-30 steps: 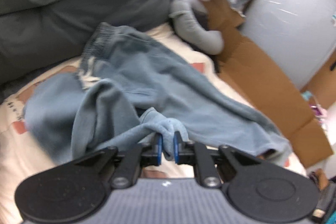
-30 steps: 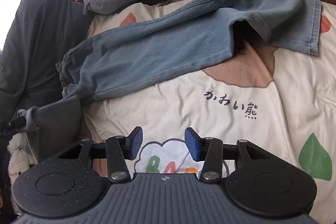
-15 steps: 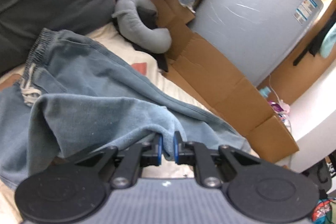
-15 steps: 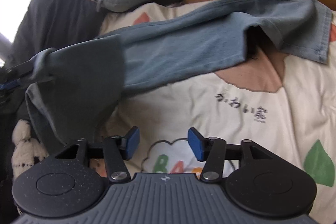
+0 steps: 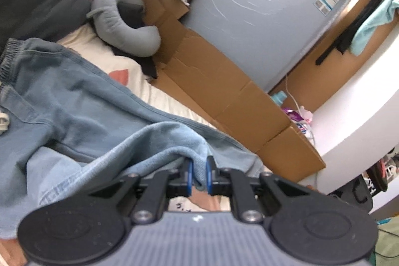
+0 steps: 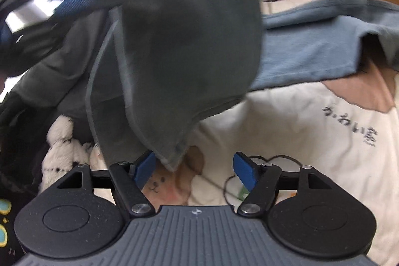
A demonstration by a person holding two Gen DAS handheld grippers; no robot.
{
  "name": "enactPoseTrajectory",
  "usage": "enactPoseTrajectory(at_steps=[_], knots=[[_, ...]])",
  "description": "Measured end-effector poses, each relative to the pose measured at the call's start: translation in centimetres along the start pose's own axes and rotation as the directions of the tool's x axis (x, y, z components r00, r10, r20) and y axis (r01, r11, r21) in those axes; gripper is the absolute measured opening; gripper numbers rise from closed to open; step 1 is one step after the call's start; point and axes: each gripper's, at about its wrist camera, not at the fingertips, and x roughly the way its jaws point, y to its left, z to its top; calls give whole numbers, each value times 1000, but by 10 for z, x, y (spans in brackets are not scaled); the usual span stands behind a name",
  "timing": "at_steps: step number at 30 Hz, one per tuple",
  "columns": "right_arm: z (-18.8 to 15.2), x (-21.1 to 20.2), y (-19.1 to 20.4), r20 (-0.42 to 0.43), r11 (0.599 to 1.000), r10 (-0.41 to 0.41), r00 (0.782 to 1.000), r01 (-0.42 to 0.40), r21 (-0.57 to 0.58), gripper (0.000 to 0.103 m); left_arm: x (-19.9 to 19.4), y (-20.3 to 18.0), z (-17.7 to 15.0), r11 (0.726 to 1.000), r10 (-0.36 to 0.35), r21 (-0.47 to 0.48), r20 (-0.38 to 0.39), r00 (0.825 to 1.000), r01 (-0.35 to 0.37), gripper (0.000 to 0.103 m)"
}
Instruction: Fold clothes
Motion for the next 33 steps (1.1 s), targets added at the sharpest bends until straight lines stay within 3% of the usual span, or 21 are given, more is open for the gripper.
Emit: enactPoseTrajectory(at_steps=[10,13,15,17,18,19,25,33], knots=[[0,22,3,21,1000,-18,1000,18,-2,75,26,-23,-8,999,-46,10,-60,997,47,11],[-4,35,0,35,998,-12,999,10,61,73,31,-21,-12,998,-56,-13,-71,996,55,11],[-6,47,-2,24,997,-19,1000,17,69,59,34,-19,-15,998,-55,-33,-77,996,52,11],[-7,56,-3,12,997,-44,999,43,61,33,36,-16,-18,997,-54,-51,-79,995,50,11],[-7,57,-5,13,997,-53,999,52,53,24,36,-14,-19,997,-54,-59,-78,995,50,11],[-8,58,-8,14,997,-61,998,60,46,7,36,-13,-20,997,-54,-63,-77,996,49,11],[-7,38,-38,12,979,-197,980,196,62,2,39,-1,-21,998,-21,-53,-92,996,16,12],[3,-28,-89,74,916,-386,920,372,153,2,65,20,-46,996,-15,-85,-197,980,-2,13]])
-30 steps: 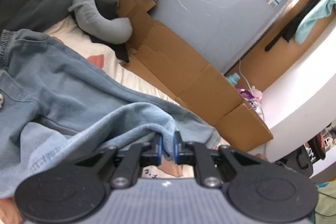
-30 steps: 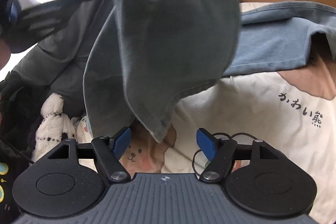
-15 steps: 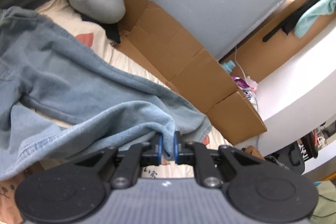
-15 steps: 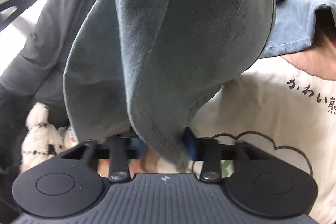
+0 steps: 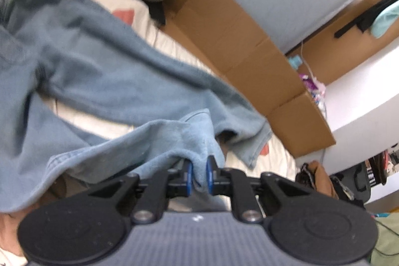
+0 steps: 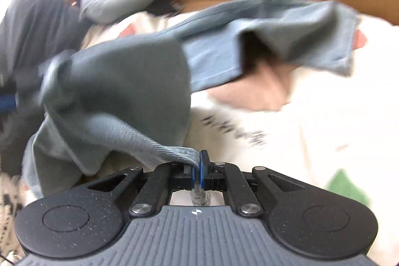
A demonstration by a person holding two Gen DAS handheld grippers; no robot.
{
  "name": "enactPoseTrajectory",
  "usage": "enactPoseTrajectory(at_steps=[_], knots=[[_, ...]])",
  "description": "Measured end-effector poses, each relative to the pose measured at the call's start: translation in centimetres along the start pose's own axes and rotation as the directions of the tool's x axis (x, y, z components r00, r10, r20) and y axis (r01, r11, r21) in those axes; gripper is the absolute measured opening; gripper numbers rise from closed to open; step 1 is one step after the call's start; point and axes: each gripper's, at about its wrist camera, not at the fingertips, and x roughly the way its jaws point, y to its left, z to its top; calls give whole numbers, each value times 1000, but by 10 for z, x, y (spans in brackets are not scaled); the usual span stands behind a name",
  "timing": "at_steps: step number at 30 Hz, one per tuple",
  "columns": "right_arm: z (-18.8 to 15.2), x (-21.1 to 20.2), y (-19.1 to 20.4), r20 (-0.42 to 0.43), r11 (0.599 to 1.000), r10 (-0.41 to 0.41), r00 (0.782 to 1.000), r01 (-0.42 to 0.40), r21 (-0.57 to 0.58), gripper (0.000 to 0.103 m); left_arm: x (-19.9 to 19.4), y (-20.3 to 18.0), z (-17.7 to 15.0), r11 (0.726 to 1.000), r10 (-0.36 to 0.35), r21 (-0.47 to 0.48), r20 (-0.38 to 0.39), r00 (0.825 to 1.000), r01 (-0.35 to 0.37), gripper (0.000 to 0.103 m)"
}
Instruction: Fold clothes
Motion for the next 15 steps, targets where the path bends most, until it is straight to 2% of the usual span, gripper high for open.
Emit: enactPoseTrajectory(at_steps=[2,4,6,10,15], knots=[[2,-12,-11,23,999,-38,999,37,5,2,7,3,-6,1000,11,9,-34,999,-11,15],[4,-21,-21,38,997,-82,996,82,8,2,12,6,-12,999,30,20,-66,997,-29,22],[3,-29,-34,51,991,-132,990,131,19,1,15,11,-16,998,50,28,-92,994,-48,23],[1,-39,-66,55,981,-188,981,185,54,1,6,37,-15,994,106,3,-82,991,-106,35],[1,-50,-98,50,968,-246,968,242,71,1,-12,84,-15,973,216,-73,-65,974,-220,39]])
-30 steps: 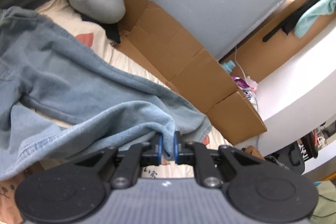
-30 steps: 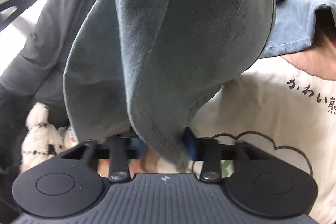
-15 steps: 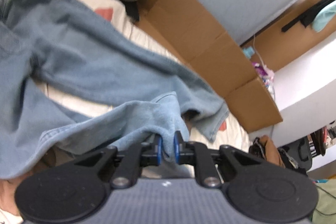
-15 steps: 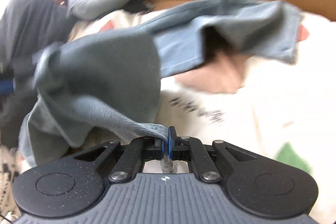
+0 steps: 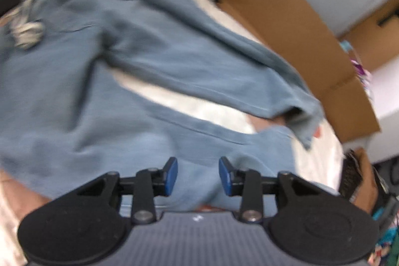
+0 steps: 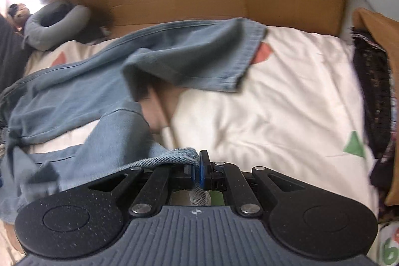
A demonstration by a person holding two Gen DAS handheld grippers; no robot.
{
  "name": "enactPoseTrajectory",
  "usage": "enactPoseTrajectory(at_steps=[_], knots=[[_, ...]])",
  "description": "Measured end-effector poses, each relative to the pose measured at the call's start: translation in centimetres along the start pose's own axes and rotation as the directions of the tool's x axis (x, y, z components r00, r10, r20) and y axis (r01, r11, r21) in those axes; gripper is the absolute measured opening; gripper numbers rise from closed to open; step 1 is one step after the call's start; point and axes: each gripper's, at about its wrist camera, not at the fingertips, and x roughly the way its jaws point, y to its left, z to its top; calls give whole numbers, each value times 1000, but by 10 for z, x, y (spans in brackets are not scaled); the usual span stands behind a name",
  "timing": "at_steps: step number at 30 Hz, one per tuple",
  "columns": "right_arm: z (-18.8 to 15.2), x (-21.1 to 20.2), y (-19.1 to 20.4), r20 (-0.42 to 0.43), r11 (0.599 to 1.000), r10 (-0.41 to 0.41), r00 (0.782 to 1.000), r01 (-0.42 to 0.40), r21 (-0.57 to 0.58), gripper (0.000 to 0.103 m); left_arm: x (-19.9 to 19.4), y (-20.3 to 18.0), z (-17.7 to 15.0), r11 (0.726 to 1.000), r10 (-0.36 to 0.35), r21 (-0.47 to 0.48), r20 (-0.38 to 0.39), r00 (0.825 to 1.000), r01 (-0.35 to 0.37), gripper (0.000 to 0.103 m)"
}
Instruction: Fold clothes
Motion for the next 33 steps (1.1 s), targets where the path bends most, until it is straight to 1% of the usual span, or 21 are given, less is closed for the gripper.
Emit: enactPoseTrajectory(at_steps=[3,6,8,11,13,14,16,18,21,23,25,28,29,30,33], knots=[[3,-2,-12,-1,999,-33,999,33,-6,1,-9,29,3,995,55,-81,18,998,-54,42],[5,-5,-23,-1,998,-63,998,63,-13,1,-21,54,7,984,103,-150,44,994,-96,49],[7,-7,-30,0,997,-80,997,80,-6,1,-28,68,9,975,168,-162,68,983,-155,50],[10,-14,-36,14,994,-106,994,107,-9,1,-39,90,11,954,244,-202,93,965,-222,50],[11,-21,-37,27,993,-113,993,113,-12,1,-46,104,12,937,293,-229,109,950,-262,50],[13,-24,-37,35,993,-117,993,117,-12,1,-50,111,12,928,316,-242,116,941,-282,52],[16,-32,-34,55,991,-132,990,133,-13,1,-53,125,9,906,350,-294,113,930,-305,55],[19,-40,-31,78,989,-145,986,147,-13,1,-52,139,4,880,374,-352,101,922,-319,55],[26,-53,-28,113,987,-161,981,163,-12,1,-41,157,-2,855,398,-393,83,913,-337,55],[31,-61,-29,137,983,-179,974,182,-6,1,-32,169,-5,845,400,-417,76,913,-336,55],[34,-69,-32,149,979,-202,968,204,5,1,-28,179,-7,840,387,-446,90,918,-310,55],[32,-75,-39,146,971,-239,960,238,22,1,-17,190,-6,821,405,-469,78,911,-325,53],[32,-77,-42,145,968,-251,957,250,28,1,-14,194,-6,819,400,-480,85,913,-314,53],[30,-78,-44,140,965,-261,955,259,37,1,-13,198,-6,818,389,-494,95,916,-296,51],[24,-80,-50,134,959,-282,950,278,51,1,-14,208,-6,812,364,-528,121,924,-251,31]])
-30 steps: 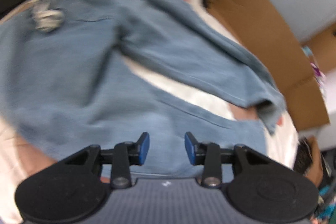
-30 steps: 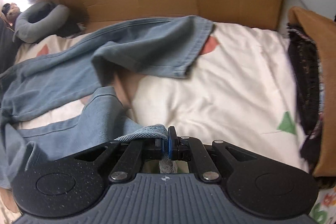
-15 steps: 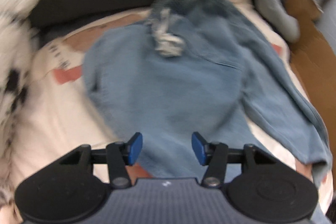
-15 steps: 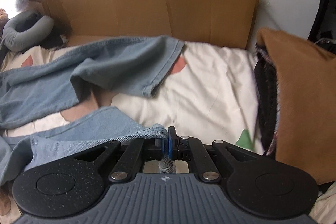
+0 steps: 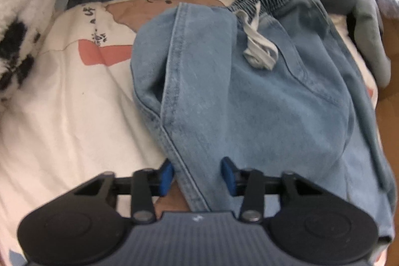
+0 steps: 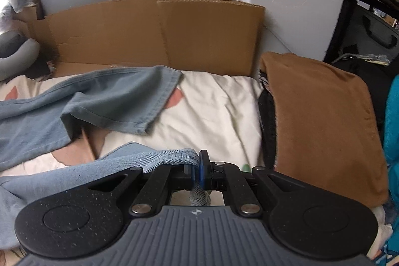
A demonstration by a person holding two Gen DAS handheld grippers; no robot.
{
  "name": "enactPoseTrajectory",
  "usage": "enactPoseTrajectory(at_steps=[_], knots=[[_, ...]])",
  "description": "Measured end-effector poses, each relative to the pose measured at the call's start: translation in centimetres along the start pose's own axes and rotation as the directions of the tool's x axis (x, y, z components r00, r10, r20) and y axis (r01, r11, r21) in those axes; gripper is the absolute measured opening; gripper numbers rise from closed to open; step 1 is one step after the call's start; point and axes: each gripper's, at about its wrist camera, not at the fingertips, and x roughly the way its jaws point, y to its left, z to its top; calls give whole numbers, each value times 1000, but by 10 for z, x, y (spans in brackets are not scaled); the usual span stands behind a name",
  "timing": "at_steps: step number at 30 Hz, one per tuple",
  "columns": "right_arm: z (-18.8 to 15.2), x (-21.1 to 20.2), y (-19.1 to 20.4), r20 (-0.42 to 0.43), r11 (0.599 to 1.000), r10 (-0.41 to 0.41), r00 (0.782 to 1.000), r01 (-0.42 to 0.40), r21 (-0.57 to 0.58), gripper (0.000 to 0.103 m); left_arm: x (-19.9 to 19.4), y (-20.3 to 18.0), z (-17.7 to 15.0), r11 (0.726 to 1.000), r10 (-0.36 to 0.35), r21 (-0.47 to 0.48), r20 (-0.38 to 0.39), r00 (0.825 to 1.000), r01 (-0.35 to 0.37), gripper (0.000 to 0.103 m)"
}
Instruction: Fold clothes
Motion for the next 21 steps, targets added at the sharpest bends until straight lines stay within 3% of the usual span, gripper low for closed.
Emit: enactPoseTrajectory(at_steps=[1,4,14,21], knots=[[-2,-1,-2,-1,1000,-7,1000,7,2,1,0,3,1,1000,-8,-13,-1,1000,8,22],[-2,-6,-10,1,999,-9,1000,9,35,1,-9,5,4,999,-25,-20,13,1000,26,12],[13,-28,-29,51,996,-8,999,3,85,1,-73,-25,21,991,-72,121,77,994,63,9],[-12,-24,-41,-12,998,-15,1000,15,58,1,-84,-17,15,990,-59,134,65,996,50,9]])
